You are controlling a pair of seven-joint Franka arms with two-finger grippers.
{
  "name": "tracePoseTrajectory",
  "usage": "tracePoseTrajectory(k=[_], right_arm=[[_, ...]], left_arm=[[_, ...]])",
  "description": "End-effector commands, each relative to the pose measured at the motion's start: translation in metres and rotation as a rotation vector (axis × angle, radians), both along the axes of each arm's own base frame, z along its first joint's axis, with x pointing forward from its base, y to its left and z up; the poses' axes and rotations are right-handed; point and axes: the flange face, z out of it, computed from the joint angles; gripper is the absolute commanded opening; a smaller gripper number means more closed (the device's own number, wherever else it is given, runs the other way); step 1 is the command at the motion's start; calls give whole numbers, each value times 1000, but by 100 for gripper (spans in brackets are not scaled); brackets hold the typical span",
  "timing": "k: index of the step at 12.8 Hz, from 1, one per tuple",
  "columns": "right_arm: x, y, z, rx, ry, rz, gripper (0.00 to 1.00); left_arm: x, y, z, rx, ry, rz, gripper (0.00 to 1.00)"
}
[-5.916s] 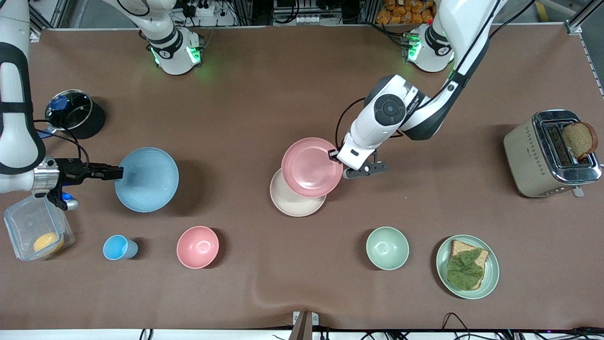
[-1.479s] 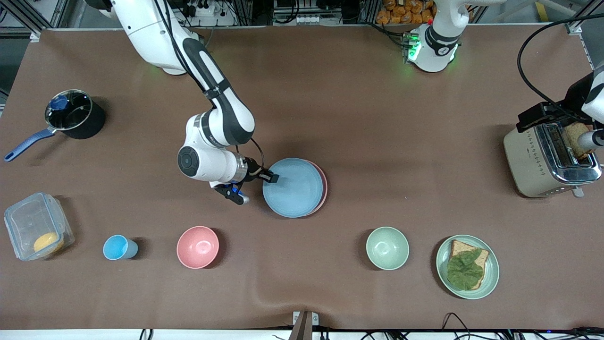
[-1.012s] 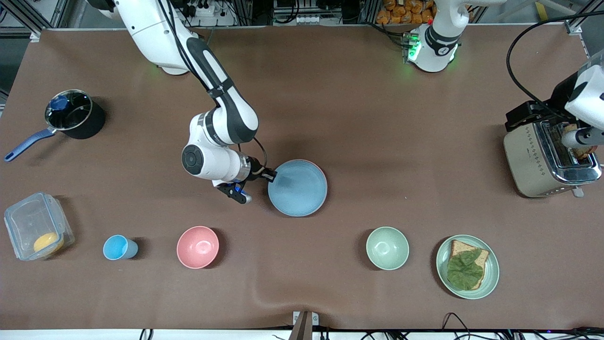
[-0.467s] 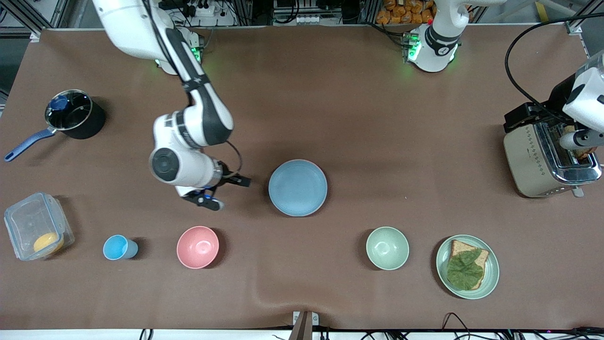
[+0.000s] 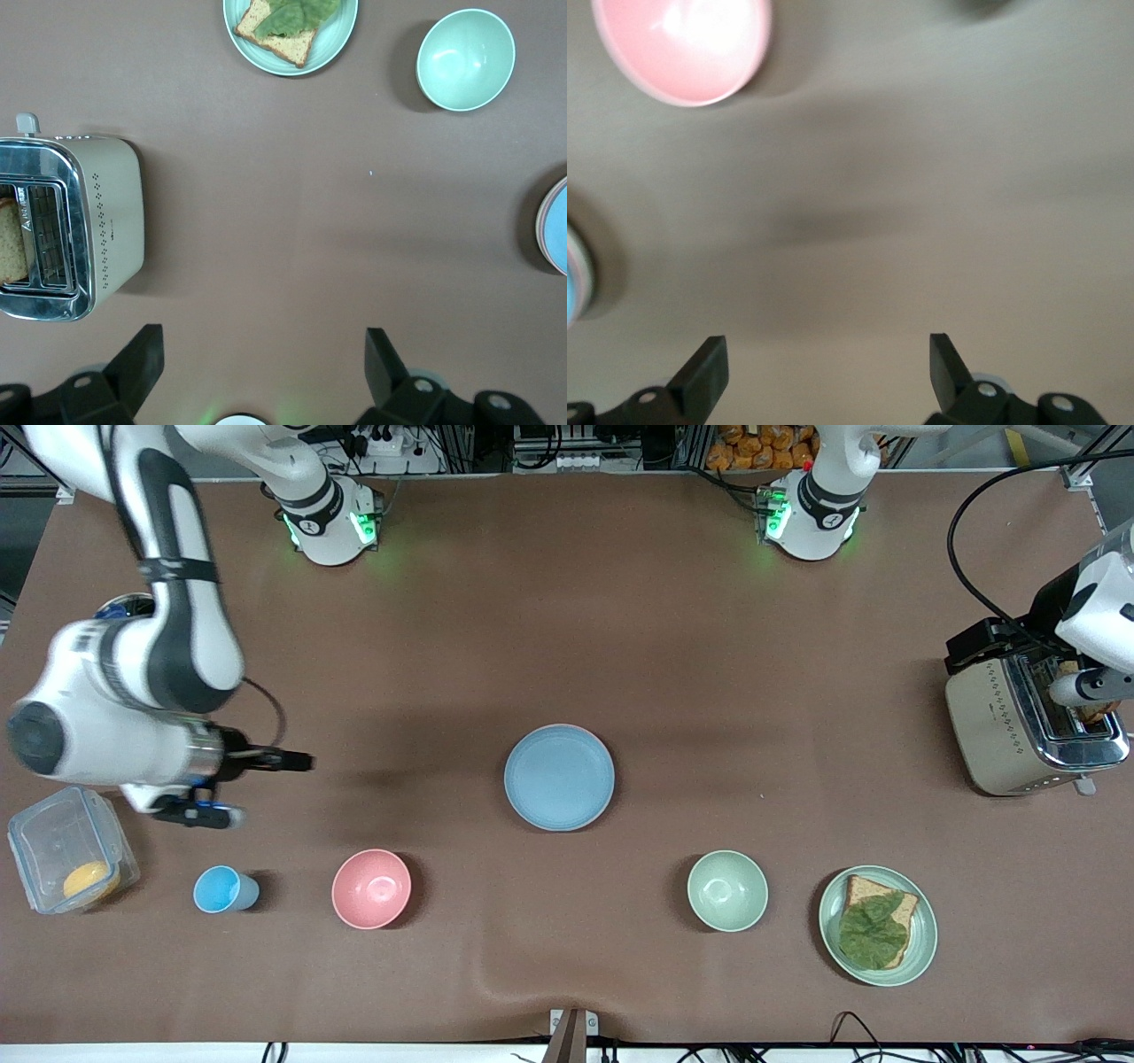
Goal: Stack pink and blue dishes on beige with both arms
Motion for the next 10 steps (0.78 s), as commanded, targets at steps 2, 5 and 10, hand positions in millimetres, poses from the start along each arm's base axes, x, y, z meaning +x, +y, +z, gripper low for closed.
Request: tracePoseTrajectory(k=[2, 5, 10], right_arm=[[-32, -59, 74, 4, -86, 92, 100], [-55, -80, 126, 19, -109, 110, 100], [-86, -62, 204, -67, -155, 106, 100]], left_arm=[[-1, -2, 4, -17, -10, 14, 100], [-1, 2, 4, -12, -10, 4, 100], [-1, 3, 7, -11, -15, -1, 100]])
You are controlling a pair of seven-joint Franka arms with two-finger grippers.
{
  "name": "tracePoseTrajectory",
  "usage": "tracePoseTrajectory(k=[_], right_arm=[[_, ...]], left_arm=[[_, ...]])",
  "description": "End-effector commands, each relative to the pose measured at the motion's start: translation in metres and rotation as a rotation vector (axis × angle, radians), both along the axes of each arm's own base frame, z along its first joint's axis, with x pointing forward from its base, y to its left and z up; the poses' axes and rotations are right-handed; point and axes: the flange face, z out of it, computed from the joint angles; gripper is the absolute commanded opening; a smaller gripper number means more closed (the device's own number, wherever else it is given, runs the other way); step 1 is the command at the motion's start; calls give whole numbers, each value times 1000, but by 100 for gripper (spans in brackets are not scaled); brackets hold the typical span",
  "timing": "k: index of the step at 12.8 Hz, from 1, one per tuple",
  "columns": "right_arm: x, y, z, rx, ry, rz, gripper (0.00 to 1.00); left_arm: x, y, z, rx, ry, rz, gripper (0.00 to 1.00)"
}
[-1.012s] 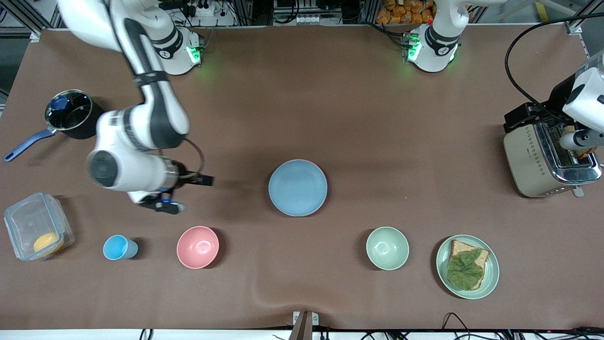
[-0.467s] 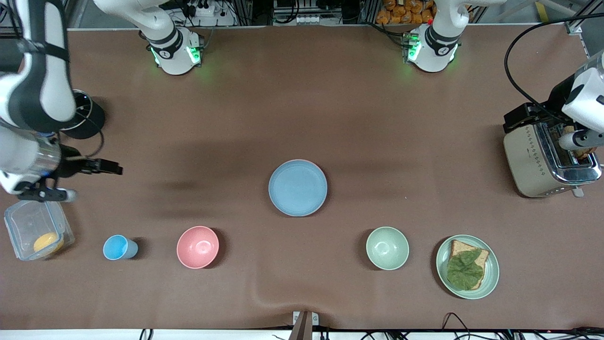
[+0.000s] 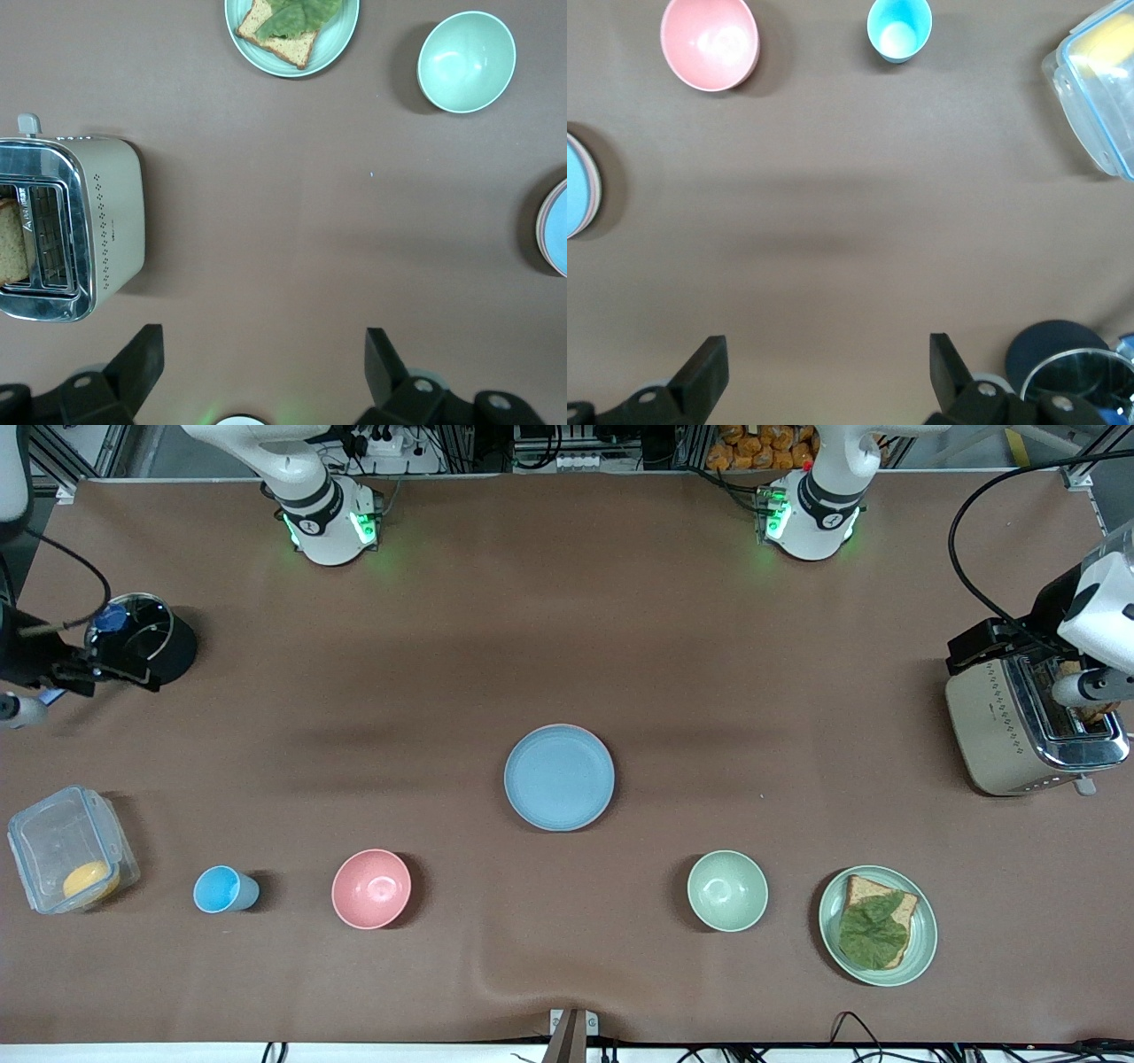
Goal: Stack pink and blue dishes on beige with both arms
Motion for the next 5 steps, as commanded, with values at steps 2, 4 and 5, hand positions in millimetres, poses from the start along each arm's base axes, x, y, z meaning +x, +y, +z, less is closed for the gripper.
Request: tracePoseTrajectory(k=[2, 4, 5], right_arm=[[-15, 13, 35, -86, -12, -3, 100], [-13, 15, 64, -88, -29, -2, 100], [-11, 18, 70, -88, -28, 8, 100]], left_arm=[[-4, 4, 11, -11, -5, -2, 100], [-9, 4, 17, -11, -4, -2, 100], [-13, 3, 22, -12, -7, -5, 100]])
